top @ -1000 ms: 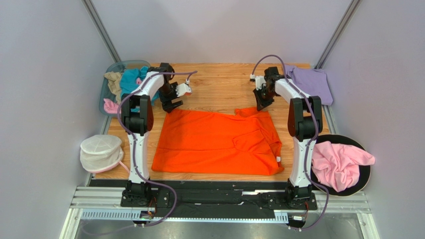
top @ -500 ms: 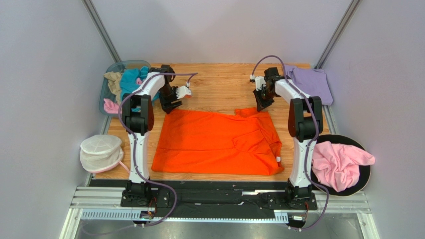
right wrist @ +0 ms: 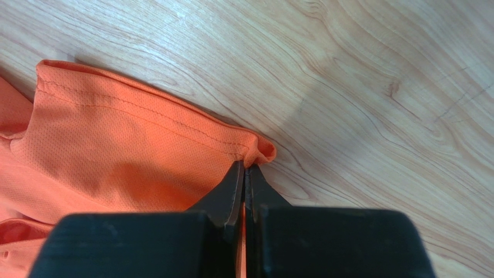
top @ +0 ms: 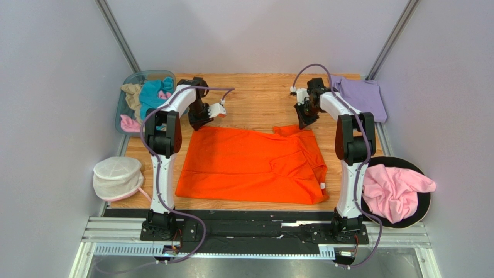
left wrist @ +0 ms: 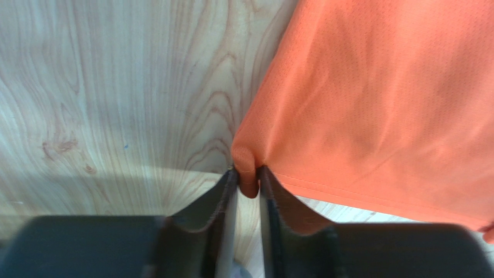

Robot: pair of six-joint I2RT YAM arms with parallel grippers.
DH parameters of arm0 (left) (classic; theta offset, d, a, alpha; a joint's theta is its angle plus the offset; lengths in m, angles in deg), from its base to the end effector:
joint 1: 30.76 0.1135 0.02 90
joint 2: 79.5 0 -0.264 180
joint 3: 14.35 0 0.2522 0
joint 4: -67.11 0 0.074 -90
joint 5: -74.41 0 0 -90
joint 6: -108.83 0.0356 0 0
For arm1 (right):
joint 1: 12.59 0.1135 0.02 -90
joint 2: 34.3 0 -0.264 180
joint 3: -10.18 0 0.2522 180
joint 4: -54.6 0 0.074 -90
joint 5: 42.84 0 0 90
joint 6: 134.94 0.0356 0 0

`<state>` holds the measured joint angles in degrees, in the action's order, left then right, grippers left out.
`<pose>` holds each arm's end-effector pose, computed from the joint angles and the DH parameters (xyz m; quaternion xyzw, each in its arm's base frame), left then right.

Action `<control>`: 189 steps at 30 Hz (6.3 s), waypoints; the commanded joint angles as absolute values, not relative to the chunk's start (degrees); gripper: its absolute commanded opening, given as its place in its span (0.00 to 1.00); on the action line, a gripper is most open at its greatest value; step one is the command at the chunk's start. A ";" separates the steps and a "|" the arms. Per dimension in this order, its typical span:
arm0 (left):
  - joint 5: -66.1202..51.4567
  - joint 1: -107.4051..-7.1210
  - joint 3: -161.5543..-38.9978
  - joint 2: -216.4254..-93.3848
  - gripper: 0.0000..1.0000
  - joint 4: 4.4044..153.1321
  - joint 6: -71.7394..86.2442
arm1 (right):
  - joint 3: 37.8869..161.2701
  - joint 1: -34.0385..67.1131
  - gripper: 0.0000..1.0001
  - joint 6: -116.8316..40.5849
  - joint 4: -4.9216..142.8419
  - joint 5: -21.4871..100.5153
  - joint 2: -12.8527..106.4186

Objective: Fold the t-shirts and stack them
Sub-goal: Fold the tshirt

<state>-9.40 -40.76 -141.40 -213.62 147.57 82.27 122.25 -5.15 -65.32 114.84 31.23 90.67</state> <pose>0.4511 -0.0834 0.1627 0.5978 0.7995 -0.0385 0.0435 0.4435 0.0678 0.1700 -0.2552 0.9460 0.1198 0.1597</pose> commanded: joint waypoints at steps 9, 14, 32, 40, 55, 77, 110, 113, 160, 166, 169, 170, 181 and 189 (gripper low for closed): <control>-6.72 -41.75 -138.68 -213.01 0.00 144.68 79.74 | 123.26 -4.68 0.00 -66.38 114.86 32.21 84.80; -6.54 -42.10 -136.39 -208.09 0.00 143.01 77.63 | 122.47 -4.68 0.00 -66.30 115.65 31.86 81.81; -11.55 -43.68 -123.21 -192.09 0.00 137.83 75.87 | 108.16 -2.57 0.00 -65.86 114.69 30.37 67.84; -12.34 -44.12 -117.24 -184.72 0.00 137.91 75.17 | 101.82 -1.78 0.00 -66.29 114.42 30.54 62.39; -12.16 -45.79 -99.13 -170.21 0.00 133.70 71.48 | 93.65 -0.64 0.00 -68.93 119.07 30.90 51.58; -14.45 -46.23 -87.00 -166.34 0.00 129.04 70.86 | 83.36 1.12 0.00 -71.39 123.21 29.40 39.80; -13.05 -46.23 -78.21 -165.63 0.00 125.87 69.99 | 76.59 2.62 0.00 -70.87 122.24 29.23 37.33; -12.43 -46.23 -77.77 -165.81 0.00 125.87 69.90 | 75.63 2.70 0.00 -70.87 121.80 29.40 37.51; -15.42 -46.94 -79.78 -167.83 0.99 127.80 67.08 | 75.00 13.51 0.00 -79.04 128.39 37.57 37.33; -17.44 -46.94 -81.63 -169.15 0.99 128.33 67.00 | 77.73 16.59 0.00 -79.04 131.29 37.31 37.60; -17.70 -46.94 -82.60 -169.50 0.99 128.59 67.35 | 78.52 18.34 0.00 -78.95 132.26 37.40 37.42; -17.79 -46.94 -83.21 -169.59 0.99 128.68 67.43 | 78.52 18.87 0.00 -78.95 132.61 37.57 37.33; -19.90 -46.94 -86.73 -172.75 0.99 130.18 66.91 | 76.41 23.97 0.00 -79.83 134.19 38.10 36.72; -20.78 -46.94 -88.40 -174.07 0.99 131.32 66.21 | 76.42 26.08 0.00 -80.44 135.42 38.01 36.19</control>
